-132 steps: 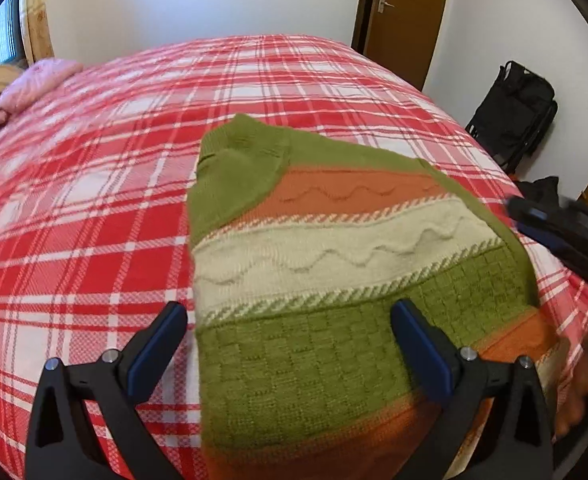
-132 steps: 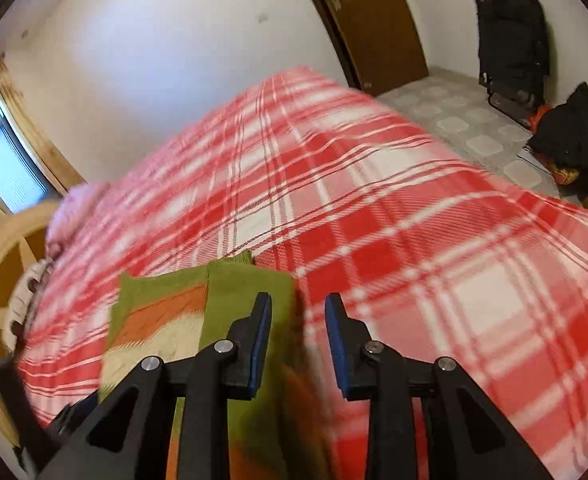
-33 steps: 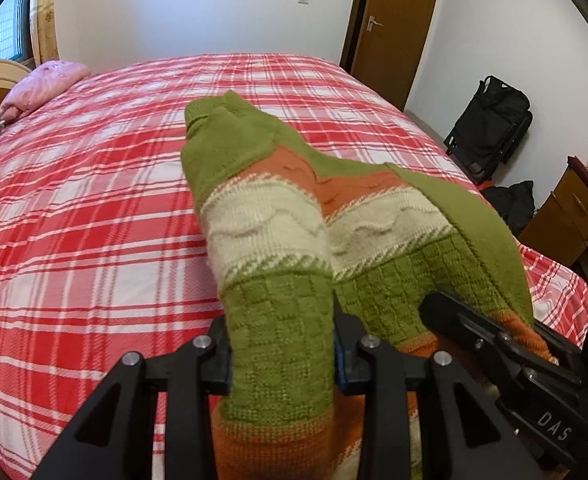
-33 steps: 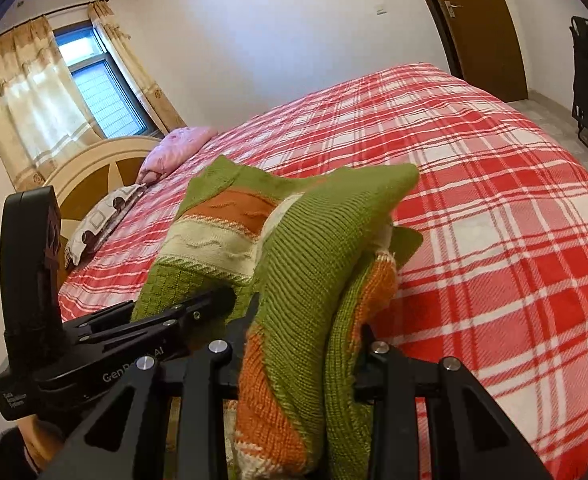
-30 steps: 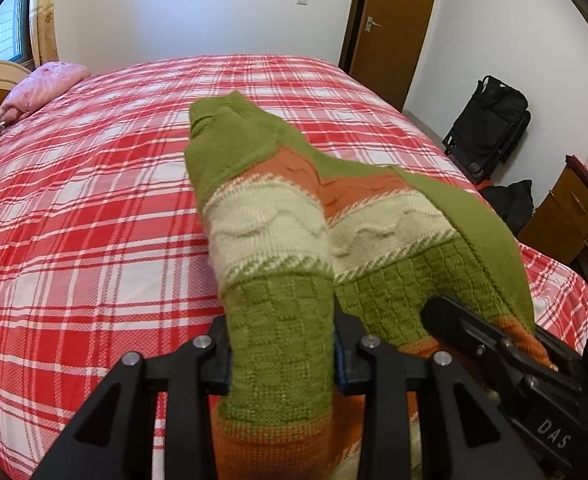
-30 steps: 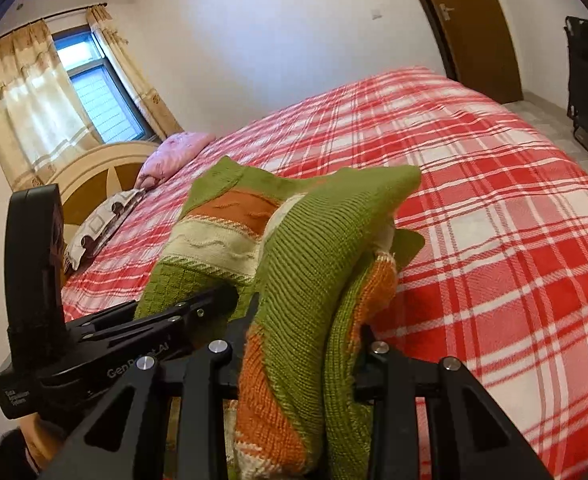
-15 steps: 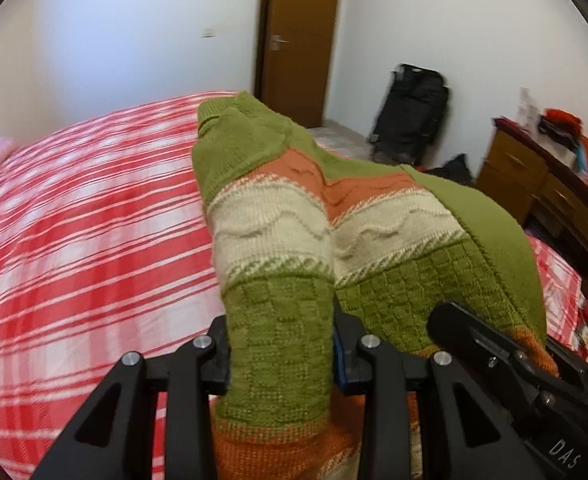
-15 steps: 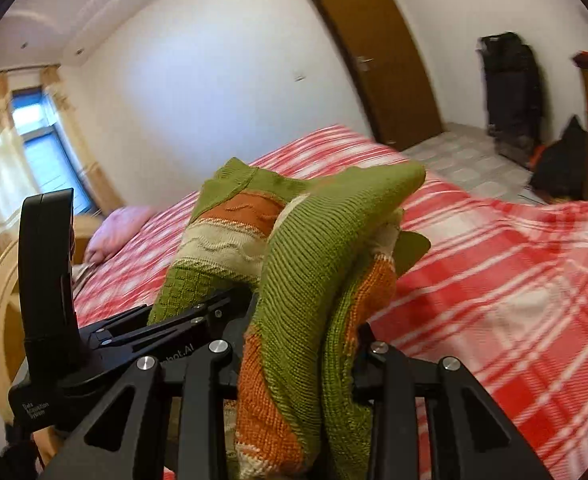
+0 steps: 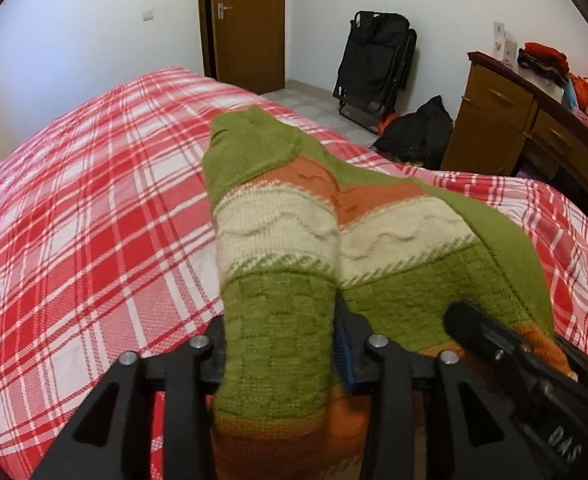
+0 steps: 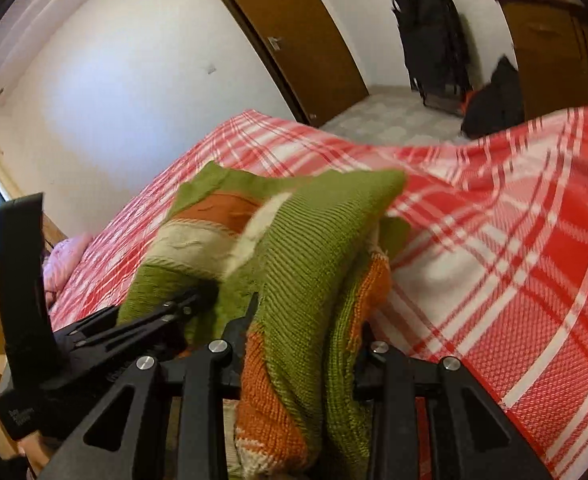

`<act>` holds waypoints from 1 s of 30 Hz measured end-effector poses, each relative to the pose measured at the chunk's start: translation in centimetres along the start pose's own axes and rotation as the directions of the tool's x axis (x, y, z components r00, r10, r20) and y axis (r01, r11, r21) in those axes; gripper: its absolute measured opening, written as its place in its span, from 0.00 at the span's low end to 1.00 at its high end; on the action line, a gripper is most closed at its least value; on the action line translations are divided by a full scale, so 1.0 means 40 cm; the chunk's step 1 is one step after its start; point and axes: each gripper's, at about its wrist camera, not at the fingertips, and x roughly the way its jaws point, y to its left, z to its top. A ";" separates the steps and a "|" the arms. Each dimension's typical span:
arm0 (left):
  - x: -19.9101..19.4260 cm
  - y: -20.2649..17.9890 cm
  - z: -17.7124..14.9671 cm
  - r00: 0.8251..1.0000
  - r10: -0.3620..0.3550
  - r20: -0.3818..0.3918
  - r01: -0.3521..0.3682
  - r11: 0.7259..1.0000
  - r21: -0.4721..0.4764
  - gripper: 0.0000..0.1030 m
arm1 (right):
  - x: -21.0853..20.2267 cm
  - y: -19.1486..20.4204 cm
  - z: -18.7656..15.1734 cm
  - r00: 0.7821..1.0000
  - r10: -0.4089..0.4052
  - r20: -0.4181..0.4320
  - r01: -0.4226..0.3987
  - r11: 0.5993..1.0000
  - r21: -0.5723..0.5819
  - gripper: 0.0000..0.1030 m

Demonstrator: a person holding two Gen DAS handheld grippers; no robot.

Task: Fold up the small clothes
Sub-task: 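Lay the folded sweater flat and open both grippers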

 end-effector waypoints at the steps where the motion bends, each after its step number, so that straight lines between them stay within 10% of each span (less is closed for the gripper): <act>1: 0.004 0.000 0.000 1.000 0.011 -0.006 -0.011 1.000 -0.009 0.53 | 0.005 -0.009 0.001 1.000 0.004 -0.008 -0.004 1.000 0.014 0.35; 8: -0.031 0.024 -0.010 0.986 0.163 -0.048 -0.164 0.986 -0.018 0.95 | -0.031 -0.050 -0.014 0.997 -0.005 -0.074 0.012 0.996 0.094 0.51; 20: -0.245 0.065 -0.114 0.968 0.251 0.024 -0.248 0.963 -0.102 0.94 | -0.280 0.078 -0.079 0.972 -0.221 0.082 0.229 0.967 -0.111 0.63; 30: -0.423 0.035 -0.204 0.947 0.284 0.148 -0.264 0.954 -0.143 0.97 | -0.385 0.143 -0.157 0.968 -0.207 0.142 0.230 0.958 -0.173 0.63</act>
